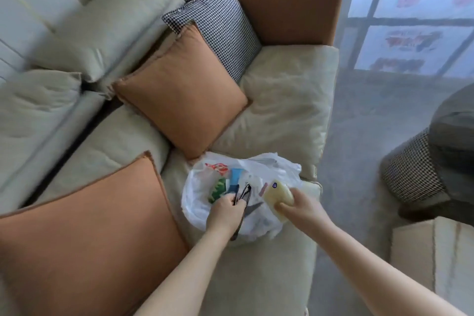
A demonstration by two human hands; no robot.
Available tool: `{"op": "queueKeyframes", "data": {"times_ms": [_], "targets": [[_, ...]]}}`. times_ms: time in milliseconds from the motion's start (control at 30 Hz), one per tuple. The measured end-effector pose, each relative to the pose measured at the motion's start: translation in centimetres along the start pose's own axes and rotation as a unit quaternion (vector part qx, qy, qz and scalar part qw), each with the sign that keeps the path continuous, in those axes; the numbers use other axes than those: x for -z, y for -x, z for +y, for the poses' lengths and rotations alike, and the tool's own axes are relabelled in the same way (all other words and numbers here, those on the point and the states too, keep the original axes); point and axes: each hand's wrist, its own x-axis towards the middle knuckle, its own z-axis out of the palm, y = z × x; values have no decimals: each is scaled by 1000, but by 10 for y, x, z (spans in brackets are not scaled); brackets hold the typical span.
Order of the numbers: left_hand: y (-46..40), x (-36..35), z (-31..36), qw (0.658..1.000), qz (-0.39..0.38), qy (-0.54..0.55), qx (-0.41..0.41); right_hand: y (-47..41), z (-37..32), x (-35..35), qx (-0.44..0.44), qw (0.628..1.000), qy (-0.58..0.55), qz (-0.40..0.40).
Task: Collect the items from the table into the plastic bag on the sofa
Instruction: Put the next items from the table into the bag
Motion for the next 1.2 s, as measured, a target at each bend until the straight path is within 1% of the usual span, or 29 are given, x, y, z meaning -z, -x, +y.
{"op": "queueKeyframes", "data": {"times_ms": [67,133,233,300,367,467,533,633,800,900,1067,1200], "targets": [[-23,14,-7,999,-3,-36,24,-17,-17,-15,12,995,103,8],[-45,20,-14,996,-13,-69,50,-34,-26,-29,18,984,178,8],[-72,22,-20,993,-14,-96,69,-54,-34,-46,8,973,229,-17],[-86,19,-22,992,3,-101,69,-65,-36,-54,4,973,229,-25],[-96,15,-23,993,16,-93,70,-77,-37,-61,11,980,197,-30],[-106,7,-28,994,-6,-82,67,-89,-37,-67,16,987,156,-43],[-108,1,-32,993,-28,-96,59,-92,-33,-69,24,987,159,-32],[-105,-7,-35,991,-44,-120,43,-89,-24,-66,45,986,160,-7],[-85,-16,-24,986,-48,-158,15,-70,-6,-52,75,987,143,2],[-63,-20,-12,985,-45,-165,-27,-50,10,-44,80,987,136,15],[-14,-41,6,977,-64,-186,-84,-7,55,-28,30,990,126,58],[33,-77,12,960,-92,-231,-127,37,105,-20,-20,987,138,81]]}}
